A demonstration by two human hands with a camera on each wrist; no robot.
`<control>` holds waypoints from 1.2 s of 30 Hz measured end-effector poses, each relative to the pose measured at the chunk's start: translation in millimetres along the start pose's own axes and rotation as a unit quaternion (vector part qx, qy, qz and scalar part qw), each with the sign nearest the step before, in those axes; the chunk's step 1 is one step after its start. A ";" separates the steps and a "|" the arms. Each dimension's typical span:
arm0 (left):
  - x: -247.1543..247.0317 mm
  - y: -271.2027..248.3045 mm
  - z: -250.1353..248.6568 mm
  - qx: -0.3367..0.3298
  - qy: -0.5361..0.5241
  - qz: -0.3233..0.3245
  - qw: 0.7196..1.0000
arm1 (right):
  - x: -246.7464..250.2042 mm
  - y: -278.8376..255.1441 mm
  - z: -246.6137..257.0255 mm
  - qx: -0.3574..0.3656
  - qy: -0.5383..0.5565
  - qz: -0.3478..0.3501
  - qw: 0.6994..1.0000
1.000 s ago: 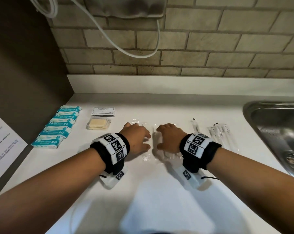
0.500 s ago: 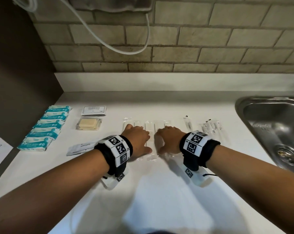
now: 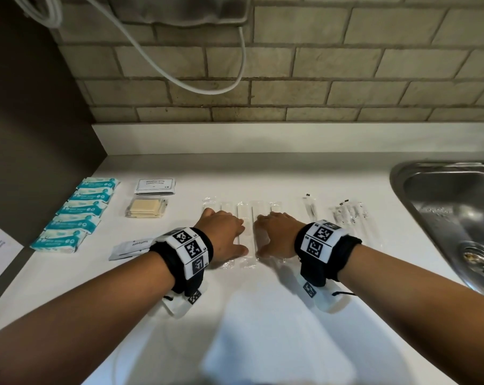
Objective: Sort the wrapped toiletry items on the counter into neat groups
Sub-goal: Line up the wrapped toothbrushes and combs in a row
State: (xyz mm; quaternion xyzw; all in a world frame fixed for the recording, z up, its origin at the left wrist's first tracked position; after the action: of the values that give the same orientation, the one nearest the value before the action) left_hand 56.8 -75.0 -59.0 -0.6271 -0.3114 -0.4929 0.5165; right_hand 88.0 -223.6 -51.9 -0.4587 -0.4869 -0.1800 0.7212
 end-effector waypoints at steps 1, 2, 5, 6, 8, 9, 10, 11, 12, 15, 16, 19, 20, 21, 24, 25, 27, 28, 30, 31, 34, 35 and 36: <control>0.1 0.0 0.0 0.001 0.002 0.001 1.000 | -0.3 0.8 -0.8 -0.001 0.001 0.001 1.000; 0.1 0.2 0.4 0.001 0.002 0.001 1.000 | 0.1 0.4 -0.6 0.000 0.001 0.001 1.000; 0.3 0.1 0.1 0.001 -0.003 0.004 1.000 | 1.2 -0.2 -1.0 0.007 0.005 -0.007 1.000; 0.0 0.5 -0.2 0.001 -0.010 0.005 1.000 | 1.7 -1.1 -1.4 0.011 0.007 -0.011 1.000; -0.4 1.4 -0.5 0.001 -0.026 0.006 1.000 | 1.5 -2.3 -3.3 0.015 0.012 -0.020 1.000; -0.3 1.8 -1.2 0.001 -0.030 0.003 1.000 | 1.3 -3.8 -4.9 0.016 0.013 -0.024 0.999; 0.0 2.1 -2.3 0.000 -0.031 -0.001 1.000 | 0.8 -5.8 -7.2 0.013 0.014 -0.026 0.999; 1.1 2.6 -4.3 -0.002 -0.031 -0.006 0.999 | 1.3 -9.1 -11.0 0.005 0.015 -0.029 0.999; 2.4 2.8 -6.8 -0.006 -0.032 -0.009 0.999 | 2.6 -12.7 -15.3 -0.006 0.012 -0.037 0.999; 6.6 3.7 -17.6 -0.017 -0.037 -0.005 0.999 | 3.7 -22.3 -30.5 -0.024 -0.021 -0.043 0.999; 6.8 4.8 -21.9 -0.019 -0.036 0.005 0.999 | 2.3 -25.2 -33.9 -0.022 -0.033 -0.031 0.999; 5.8 8.9 -31.9 -0.017 -0.023 0.033 0.999 | -2.9 -26.8 -37.6 -0.005 -0.041 -0.001 0.999; 5.5 9.6 -33.5 -0.014 -0.018 0.036 0.999 | -3.8 -25.9 -37.3 -0.002 -0.040 0.002 0.999; 6.4 10.7 -34.8 -0.012 -0.014 0.035 0.999 | -3.2 -25.1 -36.7 -0.002 -0.037 0.003 0.999; 8.6 11.8 -36.0 -0.006 -0.005 0.036 0.999 | -1.5 -20.2 -36.6 -0.006 -0.020 0.008 1.000; 8.9 12.1 -36.1 -0.004 -0.001 0.037 0.999 | -0.8 -19.2 -36.9 -0.009 -0.011 0.013 1.000; 8.9 12.1 -36.6 0.001 -0.003 0.038 0.999 | 1.5 -18.4 -37.6 -0.013 0.007 0.020 1.000; 8.5 11.9 -37.1 0.003 -0.006 0.038 0.999 | 2.4 -18.4 -37.6 -0.013 0.015 0.020 1.000; 8.4 12.1 -38.8 0.005 -0.009 0.036 0.999 | 3.1 -19.4 -37.5 -0.009 0.025 0.019 0.999; 8.8 12.1 -39.2 0.005 -0.010 0.036 0.999 | 3.4 -19.8 -37.4 -0.008 0.027 0.020 0.999; 9.8 10.3 -38.8 0.009 -0.008 0.042 0.999 | 4.2 -19.5 -38.4 -0.008 0.033 0.021 0.999; 10.1 9.9 -39.0 0.009 -0.007 0.044 0.999 | 4.0 -19.3 -39.4 -0.007 0.033 0.019 0.999; 10.0 9.8 -38.8 0.010 -0.007 0.045 0.999 | 4.7 -19.5 -39.7 -0.005 0.032 0.018 0.999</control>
State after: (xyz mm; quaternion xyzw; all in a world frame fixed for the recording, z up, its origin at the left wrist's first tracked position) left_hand 57.4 -116.0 -53.7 -0.6386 -0.2911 -0.4619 0.5423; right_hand 97.7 -266.0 -42.5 -0.4650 -0.4542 -0.1842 0.7373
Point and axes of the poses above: each hand's wrist, its own y-axis towards the middle knuckle, its own x-axis out of the back of the hand, z = x × y, the point moved 2 cm from there along y, towards the middle knuckle, and after that the axes turned 7 degrees about z, right-handed, at the moved point
